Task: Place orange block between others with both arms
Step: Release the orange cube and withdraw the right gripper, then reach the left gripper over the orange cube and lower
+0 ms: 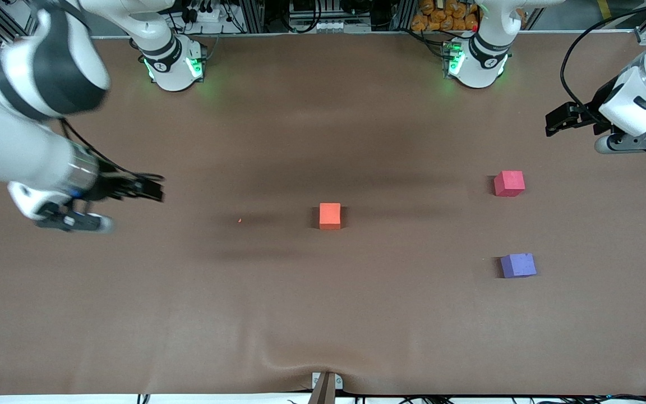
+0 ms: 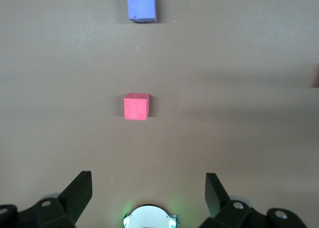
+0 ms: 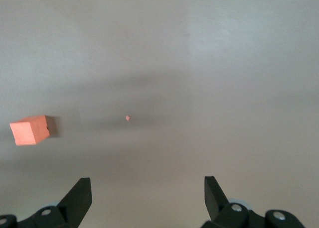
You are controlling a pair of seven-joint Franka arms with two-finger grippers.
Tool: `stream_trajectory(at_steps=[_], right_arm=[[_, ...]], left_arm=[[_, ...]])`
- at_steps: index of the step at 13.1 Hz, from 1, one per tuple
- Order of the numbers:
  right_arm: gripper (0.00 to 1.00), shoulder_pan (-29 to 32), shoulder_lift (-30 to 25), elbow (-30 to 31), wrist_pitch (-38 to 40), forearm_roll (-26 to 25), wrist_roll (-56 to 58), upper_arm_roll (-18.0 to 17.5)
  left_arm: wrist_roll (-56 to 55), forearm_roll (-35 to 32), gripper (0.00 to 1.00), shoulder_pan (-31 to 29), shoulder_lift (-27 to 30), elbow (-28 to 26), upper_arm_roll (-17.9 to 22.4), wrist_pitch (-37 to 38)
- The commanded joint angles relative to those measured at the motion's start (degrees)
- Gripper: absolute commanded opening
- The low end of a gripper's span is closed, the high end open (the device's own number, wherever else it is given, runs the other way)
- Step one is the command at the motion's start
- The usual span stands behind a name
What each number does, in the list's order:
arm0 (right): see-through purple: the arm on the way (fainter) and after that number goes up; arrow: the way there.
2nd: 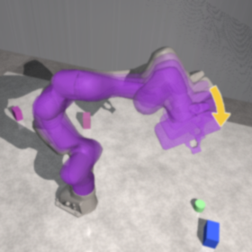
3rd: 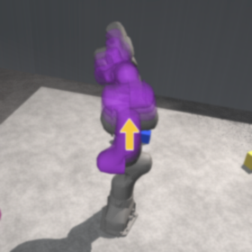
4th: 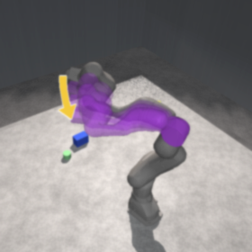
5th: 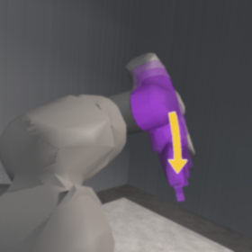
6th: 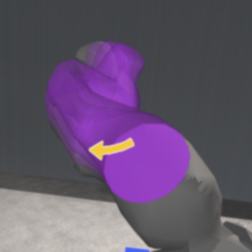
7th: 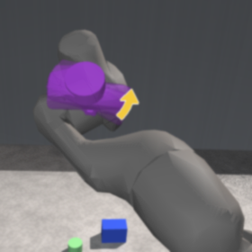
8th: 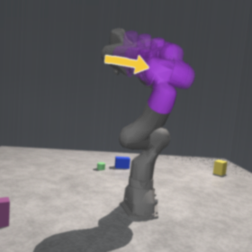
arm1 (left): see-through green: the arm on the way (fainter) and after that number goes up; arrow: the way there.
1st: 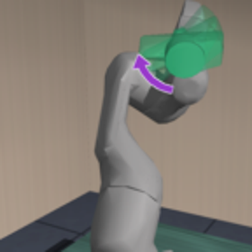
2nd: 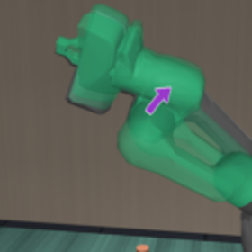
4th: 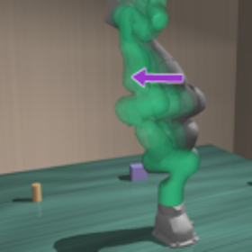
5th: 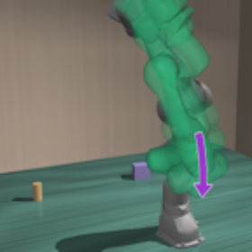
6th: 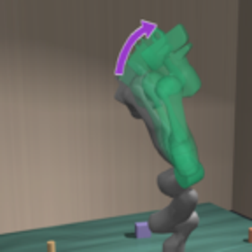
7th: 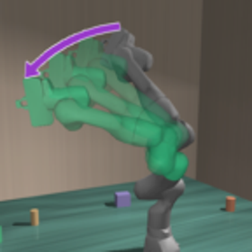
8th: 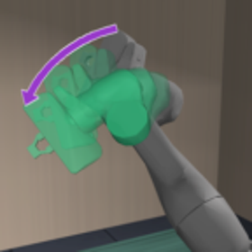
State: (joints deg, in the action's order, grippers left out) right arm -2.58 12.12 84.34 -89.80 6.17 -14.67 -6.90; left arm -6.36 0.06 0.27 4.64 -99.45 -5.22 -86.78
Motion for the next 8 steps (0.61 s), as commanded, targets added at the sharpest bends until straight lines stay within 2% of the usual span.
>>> stream_trajectory(at_steps=[1,3,5,8], right_arm=[[1.0,4.68,-4.28,0.65,4.97,-2.91,8.55,-1.19],[1.0,5.22,-5.7,0.65,5.69,-5.29,16.48,2.48],[1.0,4.69,-6.14,0.65,5.52,-5.38,22.12,6.28],[1.0,2.25,-6.4,0.74,5.34,-5.47,24.34,10.05]], left_arm=[[-0.84,0.9,1.0,-0.09,0.28,-0.48,-1.01,-1.37],[-2.69,0.64,1.0,-0.09,0.2,-1.18,-1.89,-2.16],[-3.57,0.64,1.0,-0.09,0.19,-2.67,-2.33,-3.73],[-7.94,0.64,1.0,-0.09,-0.24,-5.14,-4.7,-6.99]])
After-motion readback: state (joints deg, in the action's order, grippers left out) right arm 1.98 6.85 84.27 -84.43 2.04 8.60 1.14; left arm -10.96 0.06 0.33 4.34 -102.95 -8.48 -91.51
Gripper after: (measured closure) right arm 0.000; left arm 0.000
